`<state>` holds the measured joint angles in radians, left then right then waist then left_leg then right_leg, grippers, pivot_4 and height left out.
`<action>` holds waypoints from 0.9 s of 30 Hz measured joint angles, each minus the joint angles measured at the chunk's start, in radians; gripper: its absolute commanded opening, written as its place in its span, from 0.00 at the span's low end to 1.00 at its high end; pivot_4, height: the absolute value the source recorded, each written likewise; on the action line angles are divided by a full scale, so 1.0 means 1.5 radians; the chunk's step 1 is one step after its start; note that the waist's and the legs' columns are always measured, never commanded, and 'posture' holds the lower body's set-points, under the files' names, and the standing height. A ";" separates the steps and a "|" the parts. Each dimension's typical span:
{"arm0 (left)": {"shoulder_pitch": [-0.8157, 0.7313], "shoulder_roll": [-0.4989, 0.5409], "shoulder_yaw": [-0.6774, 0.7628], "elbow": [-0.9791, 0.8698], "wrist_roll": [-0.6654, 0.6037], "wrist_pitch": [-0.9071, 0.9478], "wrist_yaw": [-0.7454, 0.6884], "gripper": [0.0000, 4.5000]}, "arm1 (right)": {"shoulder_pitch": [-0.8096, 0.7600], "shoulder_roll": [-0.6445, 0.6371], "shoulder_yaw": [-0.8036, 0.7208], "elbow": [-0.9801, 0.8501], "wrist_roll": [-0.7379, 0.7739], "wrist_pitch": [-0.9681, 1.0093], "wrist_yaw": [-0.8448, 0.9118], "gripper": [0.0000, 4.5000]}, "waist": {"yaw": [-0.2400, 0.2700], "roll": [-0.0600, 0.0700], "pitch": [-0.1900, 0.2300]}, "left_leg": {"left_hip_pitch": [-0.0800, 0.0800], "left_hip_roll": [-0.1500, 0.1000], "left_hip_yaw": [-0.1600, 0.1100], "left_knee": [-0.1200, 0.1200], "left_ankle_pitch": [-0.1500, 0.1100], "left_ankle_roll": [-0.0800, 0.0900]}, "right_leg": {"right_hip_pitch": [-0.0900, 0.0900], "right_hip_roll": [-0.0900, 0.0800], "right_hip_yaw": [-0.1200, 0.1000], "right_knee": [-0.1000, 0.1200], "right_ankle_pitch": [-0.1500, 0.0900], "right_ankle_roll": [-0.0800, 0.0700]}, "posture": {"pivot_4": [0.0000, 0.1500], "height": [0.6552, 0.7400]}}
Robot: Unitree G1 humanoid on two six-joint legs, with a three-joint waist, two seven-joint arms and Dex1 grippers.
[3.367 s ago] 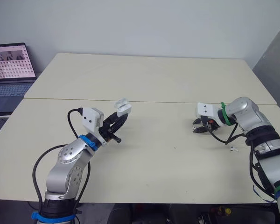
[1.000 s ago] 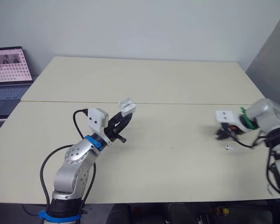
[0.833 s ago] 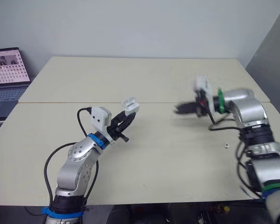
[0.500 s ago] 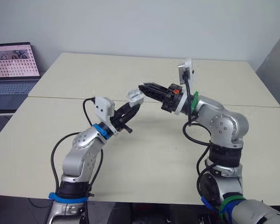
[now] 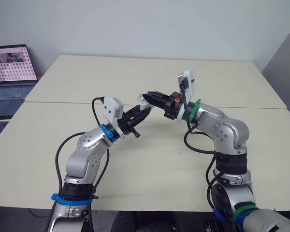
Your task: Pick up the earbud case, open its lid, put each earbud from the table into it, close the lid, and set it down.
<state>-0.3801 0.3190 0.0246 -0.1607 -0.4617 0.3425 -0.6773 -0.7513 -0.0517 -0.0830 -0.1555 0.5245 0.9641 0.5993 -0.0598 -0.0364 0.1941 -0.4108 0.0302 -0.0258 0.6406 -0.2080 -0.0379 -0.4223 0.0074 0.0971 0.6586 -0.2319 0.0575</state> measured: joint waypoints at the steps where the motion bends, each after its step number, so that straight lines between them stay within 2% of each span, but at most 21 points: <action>1: 0.000 -0.001 -0.001 0.000 0.002 0.000 0.000 0.16 | 0.001 -0.001 0.005 0.000 0.002 -0.003 -0.003 0.09 | 0.000 0.000 0.000 | 0.000 0.000 0.000 0.000 0.000 0.000 | 0.000 0.000 0.000 0.000 0.000 0.000 | 1.00 1.00; 17: 0.000 -0.012 -0.007 0.006 0.031 -0.010 0.026 0.16 | 0.018 -0.013 0.043 0.006 0.005 -0.041 -0.049 0.09 | 0.000 0.000 0.000 | 0.000 0.000 0.000 0.000 0.000 0.000 | 0.000 0.000 0.000 0.000 0.000 0.000 | 1.00 1.00; 27: 0.001 -0.080 -0.025 0.010 0.108 -0.066 0.114 0.16 | 0.036 0.001 0.052 -0.007 0.003 -0.083 -0.113 0.09 | 0.001 0.000 0.000 | -0.002 0.000 0.000 0.000 0.000 0.000 | -0.001 0.000 0.000 -0.001 0.000 0.000 | 1.00 1.00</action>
<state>-0.3793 0.1986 -0.0126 -0.1459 -0.3003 0.2433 -0.5063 -0.6969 -0.0496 -0.0044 -0.1653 0.5298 0.8401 0.4305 -0.0586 -0.0364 0.1941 -0.4132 0.0301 -0.0260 0.6403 -0.2081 -0.0379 -0.4236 0.0073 0.0971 0.6567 -0.2318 0.0577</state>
